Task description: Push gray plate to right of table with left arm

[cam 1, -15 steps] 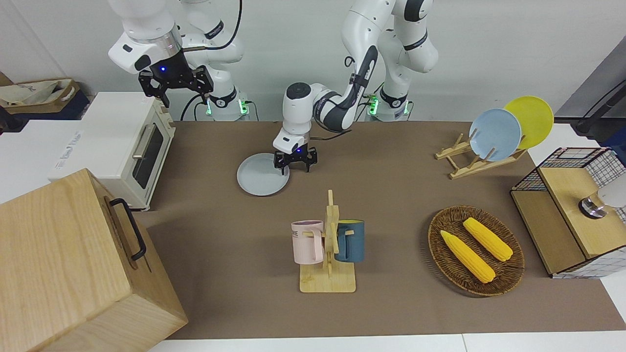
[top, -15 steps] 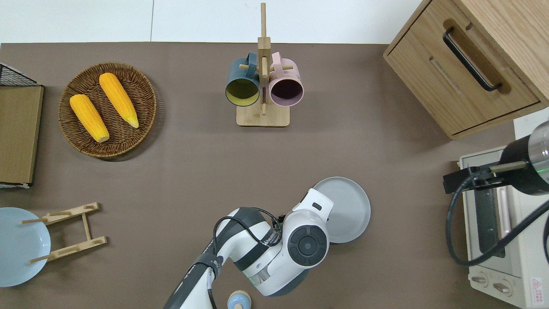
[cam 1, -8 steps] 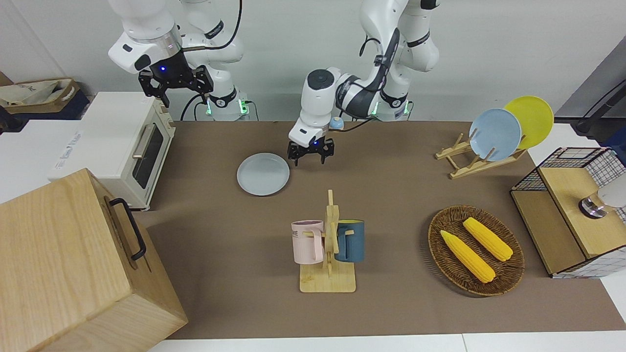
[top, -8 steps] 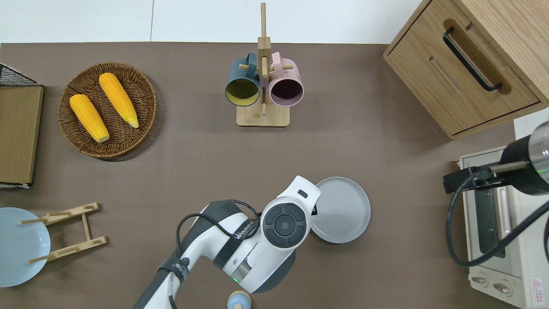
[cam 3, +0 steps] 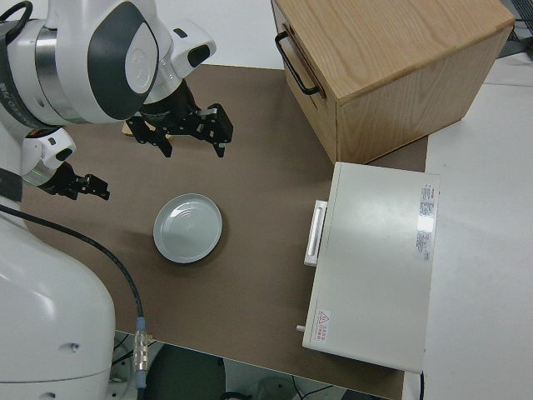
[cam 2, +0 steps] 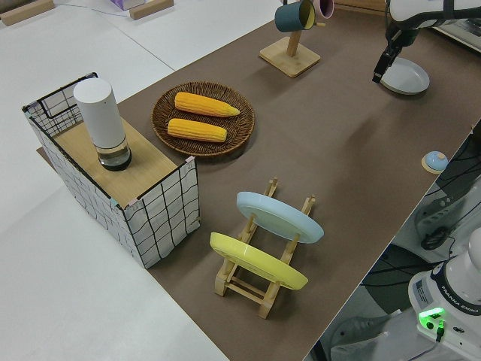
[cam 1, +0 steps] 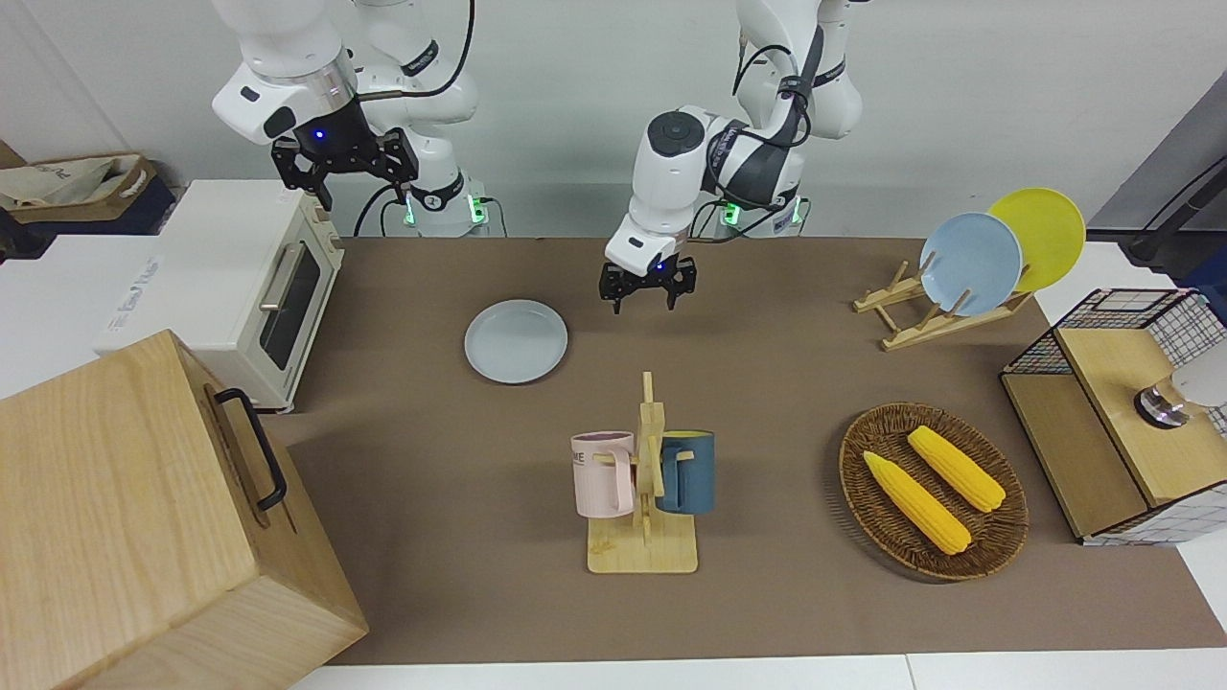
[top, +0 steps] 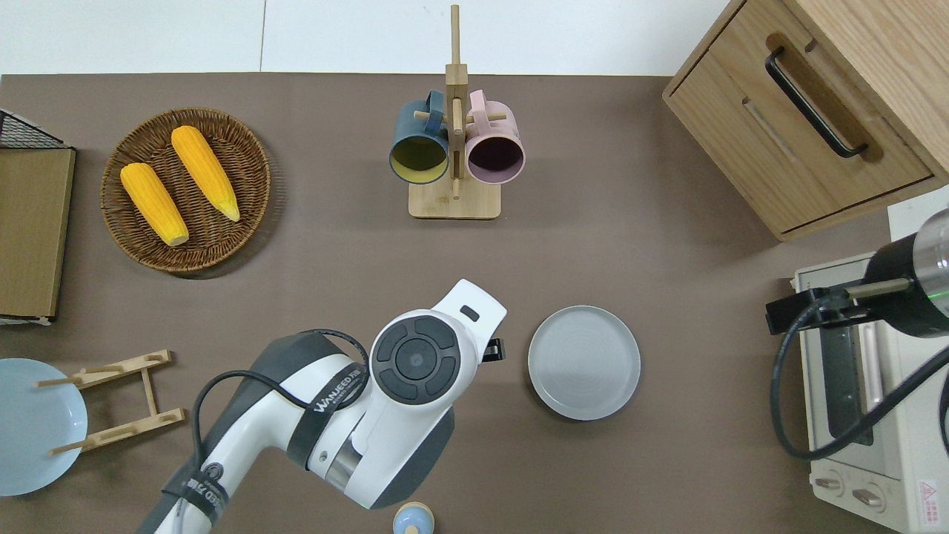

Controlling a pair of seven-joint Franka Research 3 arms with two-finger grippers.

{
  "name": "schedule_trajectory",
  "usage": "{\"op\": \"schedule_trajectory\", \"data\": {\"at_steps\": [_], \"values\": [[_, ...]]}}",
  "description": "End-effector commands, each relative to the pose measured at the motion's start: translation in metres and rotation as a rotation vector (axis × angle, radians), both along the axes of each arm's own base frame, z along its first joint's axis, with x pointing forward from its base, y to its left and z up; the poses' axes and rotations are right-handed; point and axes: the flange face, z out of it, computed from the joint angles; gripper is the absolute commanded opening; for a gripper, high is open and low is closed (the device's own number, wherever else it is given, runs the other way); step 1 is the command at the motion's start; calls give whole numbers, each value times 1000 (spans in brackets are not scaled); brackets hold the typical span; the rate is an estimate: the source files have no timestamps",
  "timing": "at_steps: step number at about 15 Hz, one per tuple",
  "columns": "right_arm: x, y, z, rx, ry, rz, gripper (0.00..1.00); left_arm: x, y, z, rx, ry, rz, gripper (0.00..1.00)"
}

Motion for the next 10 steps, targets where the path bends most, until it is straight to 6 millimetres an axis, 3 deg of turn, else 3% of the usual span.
{"op": "schedule_trajectory", "data": {"at_steps": [1,6,10], "values": [[-3,-1,4,2,4,-13,983,5,28,22,3,13,-18,991],[-3,-2,4,1,4,-17,983,32,80,56,20,52,-53,991],[-3,-2,4,2,4,-15,983,54,152,93,16,54,-95,991]]}}
